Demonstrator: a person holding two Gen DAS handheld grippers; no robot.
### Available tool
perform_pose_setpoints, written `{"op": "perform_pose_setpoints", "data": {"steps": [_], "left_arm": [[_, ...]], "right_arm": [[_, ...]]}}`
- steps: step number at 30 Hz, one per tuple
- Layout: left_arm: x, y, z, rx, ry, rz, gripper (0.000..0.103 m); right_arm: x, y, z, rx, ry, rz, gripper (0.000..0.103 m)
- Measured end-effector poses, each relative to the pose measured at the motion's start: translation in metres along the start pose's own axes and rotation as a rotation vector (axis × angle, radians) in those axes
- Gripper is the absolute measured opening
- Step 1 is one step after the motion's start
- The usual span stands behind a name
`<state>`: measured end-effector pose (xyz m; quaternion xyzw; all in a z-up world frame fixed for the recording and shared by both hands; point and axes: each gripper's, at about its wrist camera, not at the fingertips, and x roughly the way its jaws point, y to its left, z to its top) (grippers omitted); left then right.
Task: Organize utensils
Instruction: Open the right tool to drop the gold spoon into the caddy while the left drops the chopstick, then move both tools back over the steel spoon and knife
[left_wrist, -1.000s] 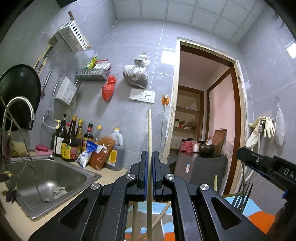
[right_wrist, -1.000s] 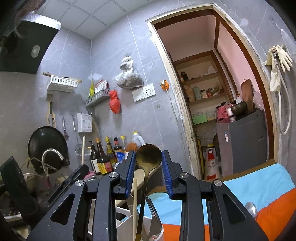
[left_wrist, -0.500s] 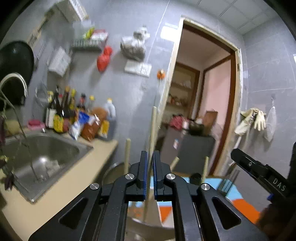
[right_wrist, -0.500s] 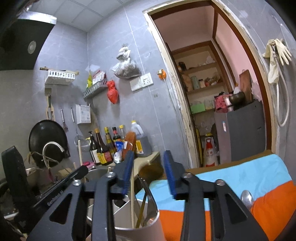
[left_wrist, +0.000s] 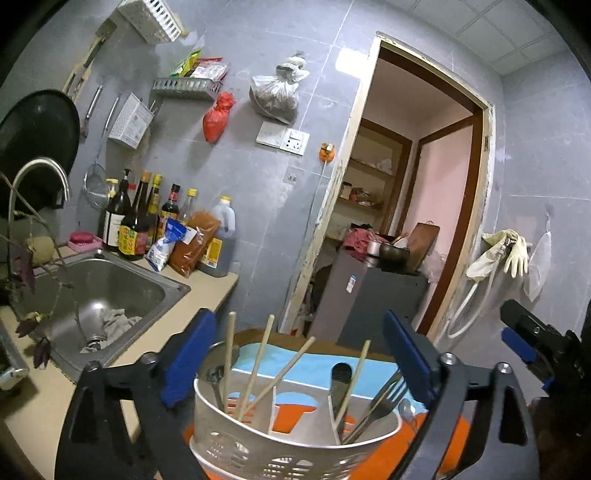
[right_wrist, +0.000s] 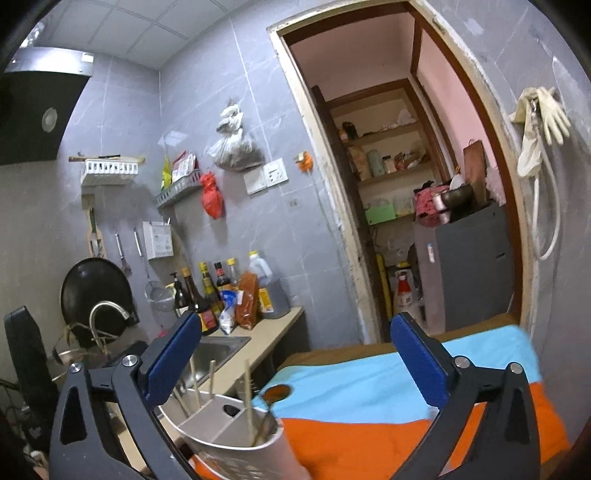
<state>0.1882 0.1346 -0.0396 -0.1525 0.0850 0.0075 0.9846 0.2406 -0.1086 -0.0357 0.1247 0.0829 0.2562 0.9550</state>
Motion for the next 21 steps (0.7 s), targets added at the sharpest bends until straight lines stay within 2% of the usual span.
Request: {"op": "perform_pose_setpoints", "data": {"steps": [5,10,15,21], "left_arm": [[-0.015,-0.035,-0.001,0.071,-0.035,0.061,0.099],[-0.028,-0.064,-0.015,0.117,-0.065,0.048,0.099],[-0.028,-0.089,-0.034,0.111,-0.018,0.032,0.099],[-0.024,-0.122,-0.071,0.126,0.062,0.009,0.099]], "right_arm": [[-0.019,-0.027,0.012,-0.041,0.037,-0.023,0.103],[-0.038,-0.061,0.009,-0.099,0.090,-0.091,0.103],[-0.043,-0.096,-0.007,-0.124,0.186,-0.178,0.103],[-0.041,-0.141,-0.034,-0.057,0.300,-0.227,0.103]]}}
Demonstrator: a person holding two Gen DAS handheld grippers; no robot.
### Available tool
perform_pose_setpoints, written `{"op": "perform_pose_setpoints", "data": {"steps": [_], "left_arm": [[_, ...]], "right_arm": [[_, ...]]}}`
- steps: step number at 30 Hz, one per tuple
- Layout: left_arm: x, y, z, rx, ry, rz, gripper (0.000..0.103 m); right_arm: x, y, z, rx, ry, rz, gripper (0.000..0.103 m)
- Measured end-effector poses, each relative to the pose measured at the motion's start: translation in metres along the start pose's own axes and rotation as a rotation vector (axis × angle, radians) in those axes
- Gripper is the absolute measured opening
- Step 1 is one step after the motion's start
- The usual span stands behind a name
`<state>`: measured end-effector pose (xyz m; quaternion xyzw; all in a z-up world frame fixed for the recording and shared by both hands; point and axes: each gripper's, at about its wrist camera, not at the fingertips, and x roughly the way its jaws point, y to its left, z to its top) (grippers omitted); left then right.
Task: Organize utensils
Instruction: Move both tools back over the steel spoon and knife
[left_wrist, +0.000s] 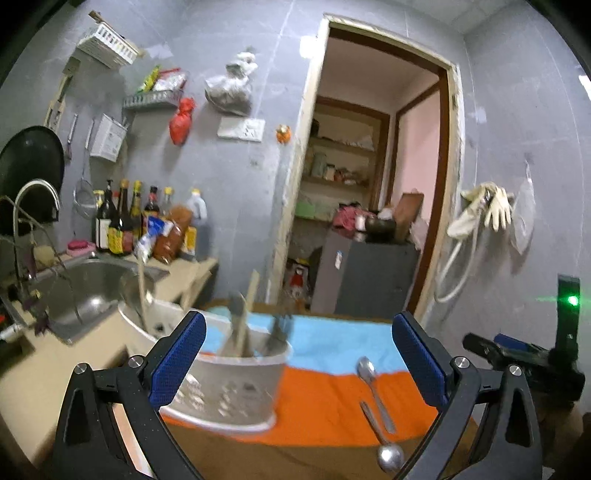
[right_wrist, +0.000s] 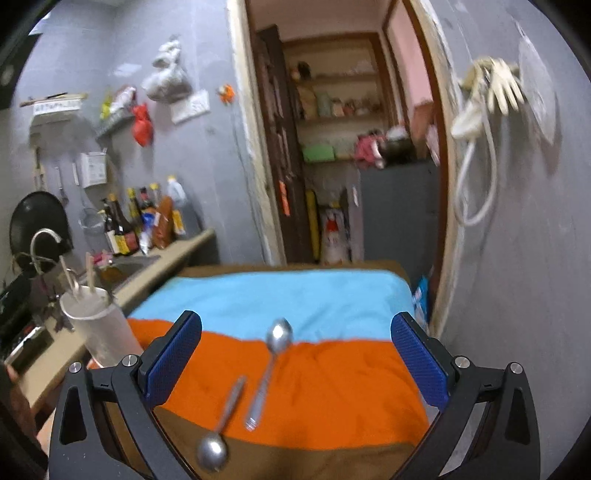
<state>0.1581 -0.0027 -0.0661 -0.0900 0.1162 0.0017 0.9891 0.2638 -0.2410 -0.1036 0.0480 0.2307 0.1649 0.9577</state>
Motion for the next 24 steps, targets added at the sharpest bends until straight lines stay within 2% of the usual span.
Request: {"op": "perform_pose_setpoints", "data": {"steps": [3,8,13,19,21,23,24], "left_arm": [[0.012,-0.015,-0.016,0.010,0.072,-0.018,0.099],[0.037,-0.036,-0.041,0.011,0.197,-0.092,0.099],[0.062,-0.054,-0.065,0.030,0.317,-0.152,0.098],[0.097,-0.060,-0.082,0.030,0.473,-0.170,0.096],[0.109,-0.061,-0.085,0.030,0.522,-0.186,0.090],[0.120,-0.061,-0.089,0.030,0.572,-0.200,0.074],[0.127,-0.062,-0.091,0.032,0.603,-0.208,0.070]], "right_arm": [[0.003,-0.014,-0.008,0.031,0.020,-0.005,0.103],[0.014,-0.029,-0.020,0.046,0.072,0.023,0.103],[0.037,-0.050,-0.037,0.069,0.191,0.038,0.103],[0.058,-0.063,-0.055,0.063,0.316,0.072,0.103],[0.063,-0.065,-0.058,0.061,0.339,0.092,0.101],[0.068,-0.064,-0.059,0.056,0.358,0.110,0.096],[0.071,-0.063,-0.060,0.055,0.367,0.118,0.094]]}}
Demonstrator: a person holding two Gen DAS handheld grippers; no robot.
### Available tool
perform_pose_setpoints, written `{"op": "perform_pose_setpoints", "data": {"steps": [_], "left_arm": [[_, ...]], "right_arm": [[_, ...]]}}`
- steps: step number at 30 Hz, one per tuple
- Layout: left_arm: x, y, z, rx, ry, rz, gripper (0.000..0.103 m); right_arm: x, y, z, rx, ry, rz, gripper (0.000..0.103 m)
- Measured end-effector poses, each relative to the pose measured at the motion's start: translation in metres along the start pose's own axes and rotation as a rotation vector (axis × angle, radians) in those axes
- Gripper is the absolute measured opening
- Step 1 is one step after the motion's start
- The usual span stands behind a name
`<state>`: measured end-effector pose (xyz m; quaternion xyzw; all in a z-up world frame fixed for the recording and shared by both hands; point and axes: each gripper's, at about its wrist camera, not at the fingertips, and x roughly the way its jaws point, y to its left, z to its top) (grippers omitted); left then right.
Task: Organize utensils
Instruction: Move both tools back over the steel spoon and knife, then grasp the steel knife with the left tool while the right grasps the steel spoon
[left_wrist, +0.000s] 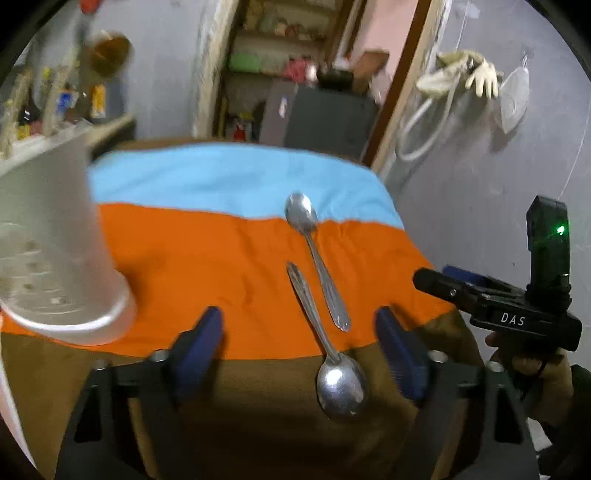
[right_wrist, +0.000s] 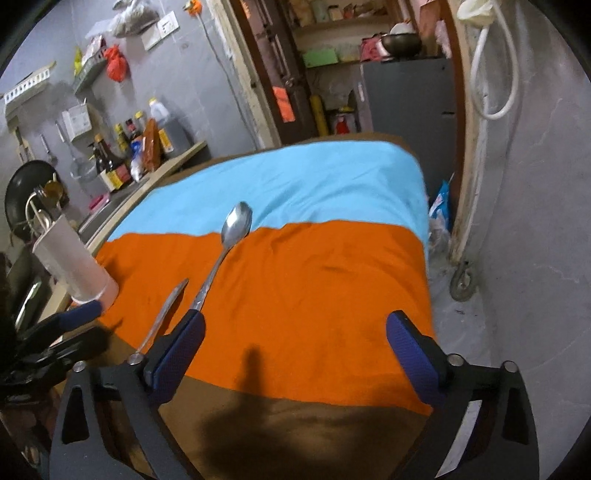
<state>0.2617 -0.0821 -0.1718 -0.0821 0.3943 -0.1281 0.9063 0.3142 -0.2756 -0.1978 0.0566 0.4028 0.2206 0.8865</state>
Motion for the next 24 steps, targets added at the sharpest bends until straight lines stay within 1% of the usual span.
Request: {"op": "perform_pose_setpoints", "data": {"steps": [2,3,4,5,6,10,12,13,15,18,21,22,24], "left_arm": [[0.012,0.001,0.003,-0.003,0.053,-0.013,0.057],[0.019,0.002,0.004,-0.009,0.084,-0.024,0.053],[0.026,0.002,0.005,-0.009,0.117,-0.019,0.045],[0.033,0.001,0.007,0.004,0.151,-0.007,0.040],[0.034,0.000,0.008,0.017,0.154,-0.001,0.038],[0.044,-0.001,0.016,0.045,0.191,0.013,0.025],[0.047,0.001,0.019,0.060,0.207,0.019,0.021],[0.050,0.001,0.021,0.071,0.216,0.030,0.016],[0.052,0.001,0.024,0.074,0.222,0.034,0.012],[0.053,0.010,0.026,0.039,0.210,0.025,0.007],[0.047,0.019,0.028,0.005,0.185,0.039,0.007],[0.044,0.023,0.028,-0.008,0.177,0.048,0.007],[0.039,0.027,0.027,-0.029,0.167,0.065,0.006]], "right_arm": [[0.006,0.001,0.000,-0.002,0.020,0.011,0.088],[0.009,0.001,0.000,-0.001,0.031,0.017,0.086],[0.011,0.001,0.000,-0.001,0.039,0.021,0.085],[0.013,0.002,0.000,0.000,0.045,0.023,0.085],[0.014,0.003,0.000,0.000,0.048,0.025,0.085],[0.017,0.001,0.003,0.002,0.057,0.034,0.085],[0.020,0.002,0.006,0.001,0.062,0.033,0.085],[0.021,0.002,0.007,-0.002,0.064,0.032,0.085],[0.025,0.004,0.010,-0.009,0.064,0.032,0.084],[0.034,0.008,0.018,-0.024,0.073,0.034,0.083],[0.046,0.012,0.028,-0.036,0.082,0.050,0.079],[0.052,0.015,0.034,-0.043,0.088,0.059,0.076],[0.062,0.019,0.042,-0.054,0.100,0.077,0.074]]}}
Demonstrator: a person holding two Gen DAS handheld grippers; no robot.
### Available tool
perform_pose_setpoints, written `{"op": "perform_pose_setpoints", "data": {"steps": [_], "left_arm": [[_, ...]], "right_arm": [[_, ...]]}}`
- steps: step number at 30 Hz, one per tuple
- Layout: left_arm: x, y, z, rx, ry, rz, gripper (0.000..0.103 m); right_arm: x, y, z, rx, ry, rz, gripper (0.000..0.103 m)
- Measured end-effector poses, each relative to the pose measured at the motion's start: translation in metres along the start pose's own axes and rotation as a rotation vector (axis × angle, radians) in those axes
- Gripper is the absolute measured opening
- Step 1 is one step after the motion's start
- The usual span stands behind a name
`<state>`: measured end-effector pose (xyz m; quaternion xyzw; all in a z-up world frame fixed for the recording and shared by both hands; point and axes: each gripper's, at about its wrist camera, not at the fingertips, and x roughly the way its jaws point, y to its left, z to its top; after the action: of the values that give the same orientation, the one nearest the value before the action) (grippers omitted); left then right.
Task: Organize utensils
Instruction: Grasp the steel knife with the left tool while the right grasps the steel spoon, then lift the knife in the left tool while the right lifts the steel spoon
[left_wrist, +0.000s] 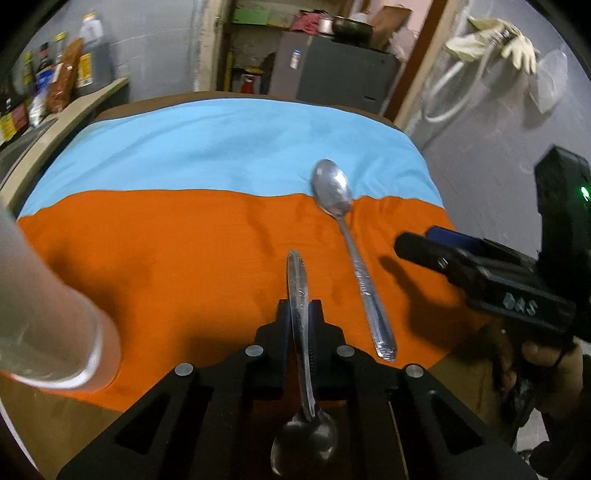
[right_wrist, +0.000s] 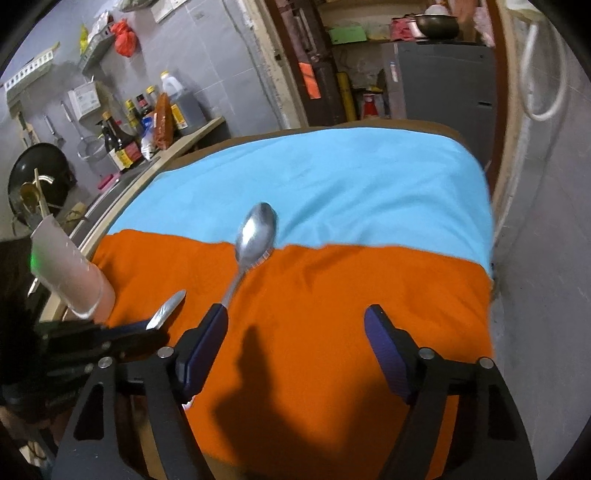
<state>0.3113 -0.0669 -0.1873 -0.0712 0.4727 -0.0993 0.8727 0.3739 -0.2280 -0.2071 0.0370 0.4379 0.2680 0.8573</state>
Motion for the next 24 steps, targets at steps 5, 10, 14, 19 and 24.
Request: {"op": "perform_pose_setpoints", "data": {"steps": [5,10,14,19,24], "left_arm": [[-0.013,0.006,-0.015,-0.070,0.001,0.016,0.006],[-0.019,0.004,-0.023,-0.081,0.006,0.020,0.007],[-0.020,0.002,-0.026,-0.089,0.008,0.014,0.007],[-0.020,0.001,-0.027,-0.101,0.010,0.012,0.007],[-0.017,0.000,-0.024,-0.099,0.022,0.011,0.007]], "right_arm": [[0.023,0.013,0.023,-0.018,0.036,0.044,0.069],[0.048,0.025,0.040,-0.022,0.054,0.004,0.067],[0.059,0.037,0.046,-0.049,0.052,-0.088,0.067],[0.065,0.052,0.042,-0.124,0.050,-0.200,0.062],[0.058,0.040,0.042,-0.100,0.043,-0.223,0.040]]}}
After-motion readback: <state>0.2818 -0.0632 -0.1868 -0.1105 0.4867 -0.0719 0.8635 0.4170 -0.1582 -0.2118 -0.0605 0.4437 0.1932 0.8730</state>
